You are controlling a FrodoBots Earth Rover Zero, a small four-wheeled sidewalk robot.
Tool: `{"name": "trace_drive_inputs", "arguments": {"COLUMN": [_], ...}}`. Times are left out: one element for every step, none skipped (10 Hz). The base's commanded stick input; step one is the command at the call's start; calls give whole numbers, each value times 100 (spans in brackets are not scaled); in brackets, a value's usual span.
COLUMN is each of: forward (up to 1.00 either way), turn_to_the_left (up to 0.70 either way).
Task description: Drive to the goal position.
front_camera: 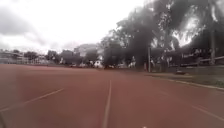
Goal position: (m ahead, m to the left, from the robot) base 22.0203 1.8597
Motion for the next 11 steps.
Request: {"name": "trace_drive_inputs", "arguments": {"forward": [67,67,67,67,67,67,67,67,67,67,67], "turn_to_the_left": [0,0,0,0,0,0,0,0,0,0,0]}}
